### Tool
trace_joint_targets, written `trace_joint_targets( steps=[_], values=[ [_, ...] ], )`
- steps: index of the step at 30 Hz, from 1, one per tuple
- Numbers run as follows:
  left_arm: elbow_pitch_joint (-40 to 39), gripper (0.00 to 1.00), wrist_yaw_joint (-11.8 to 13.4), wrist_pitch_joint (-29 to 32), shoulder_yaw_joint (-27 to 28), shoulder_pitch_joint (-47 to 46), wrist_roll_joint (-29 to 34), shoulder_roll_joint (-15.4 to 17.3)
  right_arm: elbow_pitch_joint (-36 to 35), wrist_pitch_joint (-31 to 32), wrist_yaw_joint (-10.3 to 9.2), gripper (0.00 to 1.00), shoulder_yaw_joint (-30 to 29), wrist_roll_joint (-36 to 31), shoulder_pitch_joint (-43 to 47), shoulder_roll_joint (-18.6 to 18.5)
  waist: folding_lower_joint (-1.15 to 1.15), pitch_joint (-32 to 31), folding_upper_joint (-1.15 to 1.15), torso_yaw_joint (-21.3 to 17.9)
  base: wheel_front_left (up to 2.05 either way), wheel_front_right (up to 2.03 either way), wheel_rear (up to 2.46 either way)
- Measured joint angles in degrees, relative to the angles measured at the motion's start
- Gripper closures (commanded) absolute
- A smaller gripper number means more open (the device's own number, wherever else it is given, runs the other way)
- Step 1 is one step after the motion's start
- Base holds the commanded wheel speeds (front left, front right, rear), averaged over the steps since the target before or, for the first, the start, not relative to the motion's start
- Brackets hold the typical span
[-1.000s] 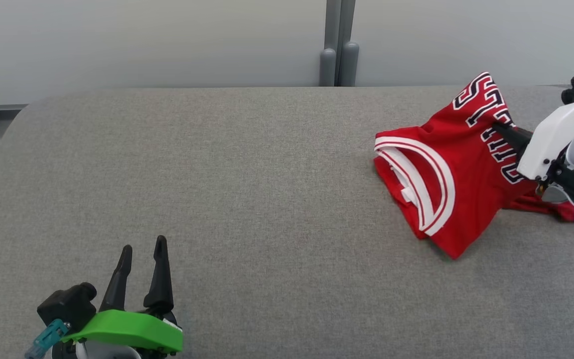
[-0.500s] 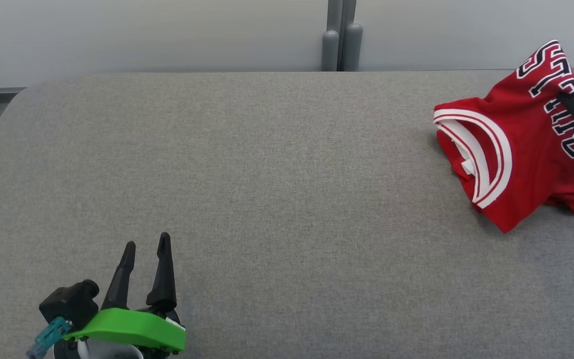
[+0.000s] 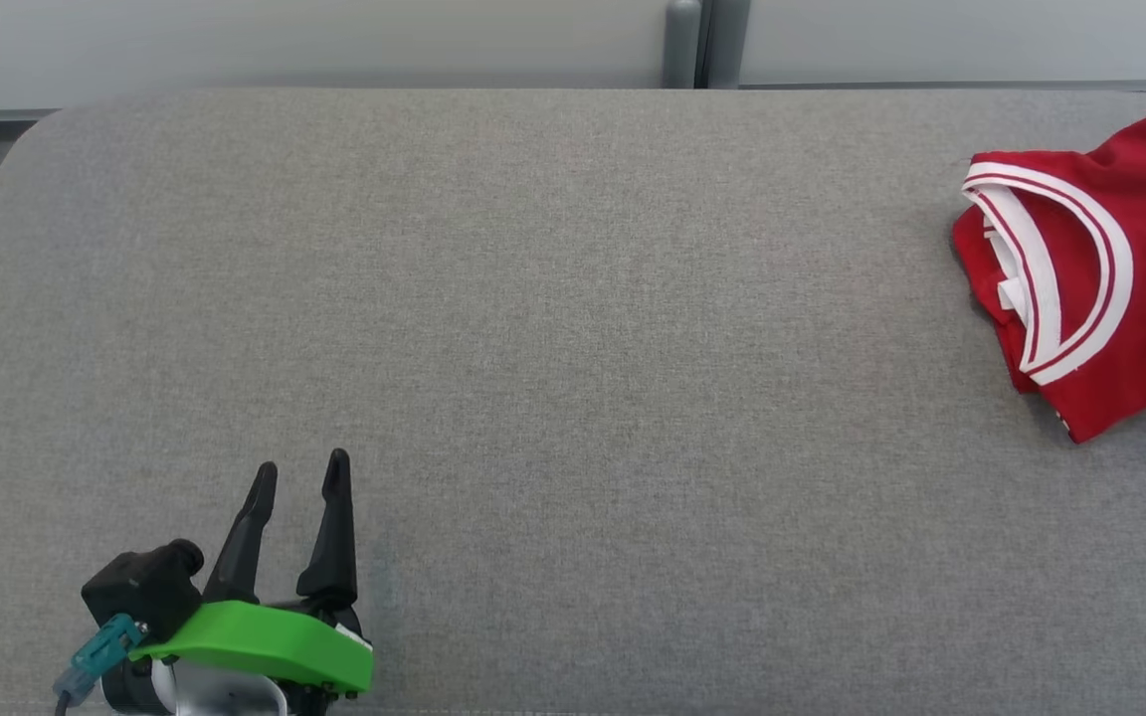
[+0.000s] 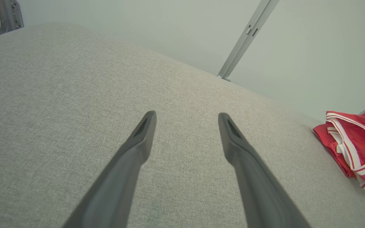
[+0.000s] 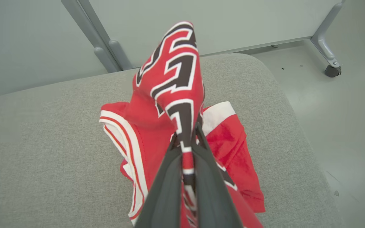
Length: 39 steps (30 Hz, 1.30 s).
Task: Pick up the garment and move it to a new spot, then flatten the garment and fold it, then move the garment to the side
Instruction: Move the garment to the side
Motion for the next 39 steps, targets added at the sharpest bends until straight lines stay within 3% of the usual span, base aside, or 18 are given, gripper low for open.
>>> trace_joint_targets(
  steps=[7, 8, 12, 18, 33, 39],
  values=[
    [-1.6, 0.0, 0.0, 0.7, -0.2, -1.7, 1.2, 0.5, 2.9, -1.8, -1.44, 1.0, 0.0, -1.7, 0.0, -1.8, 0.0, 3.0, 0.0, 0.8, 0.0, 0.0, 0.0],
    [-1.6, 0.0, 0.0, 0.7, -0.1, -1.9, 1.2, 0.5, 3.3, -1.9, -1.47, 0.89, 0.3, -2.5, 0.0, -2.1, 0.0, 3.5, 0.0, 1.0, 0.0, 0.0, 0.0],
    [-2.1, 0.0, 0.0, 1.0, 0.1, -2.1, 1.6, 0.7, 4.3, -3.6, -1.92, 0.64, 0.5, -4.1, 0.0, -2.7, 0.0, 5.2, 0.0, 1.4, 0.0, 0.0, 0.0],
    [-3.3, 0.0, 0.0, 1.3, 0.3, -2.9, 1.9, 1.0, 5.3, -6.0, -2.37, 0.0, 0.6, -5.4, -0.7, -2.2, 0.0, 7.4, 0.0, 1.3, 0.0, 0.0, 0.0],
    [-3.9, 0.0, 0.0, 2.0, 0.4, -4.4, 2.8, 1.0, 9.8, -10.3, -2.81, 0.0, -0.6, -6.4, -0.5, -0.3, 0.0, 9.3, 0.0, -0.8, 0.0, 0.0, 0.0],
    [-4.0, 0.0, 0.0, 2.0, 1.2, -4.4, 3.1, 1.0, 10.0, -13.0, -2.81, 0.0, -0.5, -6.4, -0.2, 2.6, 0.0, 9.0, 0.0, -1.9, 0.0, 0.0, 0.0]
  ],
)
